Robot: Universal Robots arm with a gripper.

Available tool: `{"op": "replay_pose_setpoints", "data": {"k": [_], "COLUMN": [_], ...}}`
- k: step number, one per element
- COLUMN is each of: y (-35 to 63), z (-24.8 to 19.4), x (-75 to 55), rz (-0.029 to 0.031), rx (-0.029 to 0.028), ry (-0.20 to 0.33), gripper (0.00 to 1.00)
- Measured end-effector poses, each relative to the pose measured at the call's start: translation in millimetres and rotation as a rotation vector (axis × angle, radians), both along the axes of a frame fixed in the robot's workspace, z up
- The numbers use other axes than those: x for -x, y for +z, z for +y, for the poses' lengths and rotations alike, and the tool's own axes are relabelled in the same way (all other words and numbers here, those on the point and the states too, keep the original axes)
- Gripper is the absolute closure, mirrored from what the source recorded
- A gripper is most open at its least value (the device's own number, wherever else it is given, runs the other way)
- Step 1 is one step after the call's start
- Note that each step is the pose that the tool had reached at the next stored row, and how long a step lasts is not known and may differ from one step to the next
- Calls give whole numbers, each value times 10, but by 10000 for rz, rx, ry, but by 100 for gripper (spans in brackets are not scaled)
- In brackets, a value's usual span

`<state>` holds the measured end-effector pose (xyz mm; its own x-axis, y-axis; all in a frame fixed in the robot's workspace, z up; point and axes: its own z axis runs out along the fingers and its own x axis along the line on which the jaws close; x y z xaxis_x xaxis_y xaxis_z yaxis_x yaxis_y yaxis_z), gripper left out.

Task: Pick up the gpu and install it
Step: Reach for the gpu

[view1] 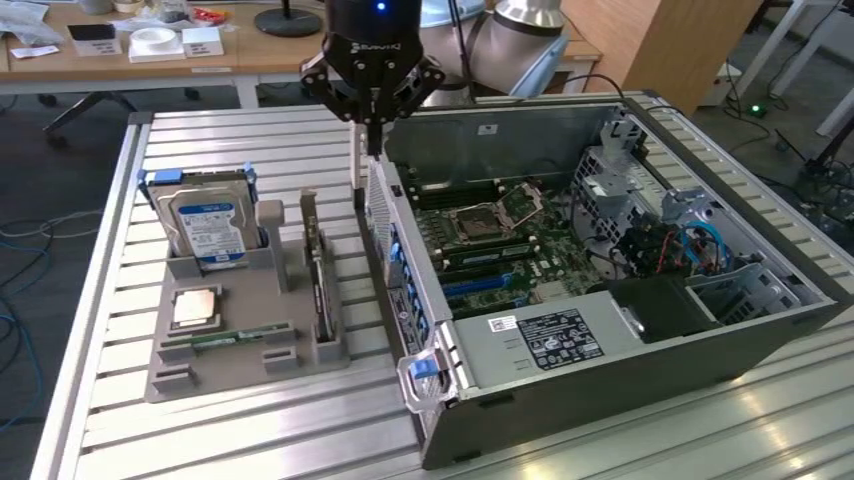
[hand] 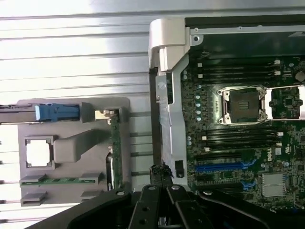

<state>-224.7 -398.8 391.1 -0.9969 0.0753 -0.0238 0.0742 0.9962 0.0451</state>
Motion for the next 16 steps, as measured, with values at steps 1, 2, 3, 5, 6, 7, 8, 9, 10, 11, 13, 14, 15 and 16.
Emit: {"op": "replay_pose_setpoints", "data": {"k": [1,2,3,5,6,7,8,9,10,11,13,14,15,16], "y": [-2,-4,-6,-7,-8,-9,-10,-11,-12,-13,-15,-16,-18,-19], "z": [0,0,0,0,0,0,0,0,0,0,0,0,0,0], "x": [33,58,80,112,124,139,155,171,187,204,238,257,279,302], "rz": [0,0,-1,0,-1,0,-1,-1,-1,0,0,-1,0,0], "rx": [1,0,-1,0,0,0,-1,-1,0,0,0,0,0,0], "ry": [1,0,0,0,0,-1,0,0,0,1,0,1,1,0], "gripper": [89,89,89,89,89,89,89,89,89,89,89,89,89,89]}}
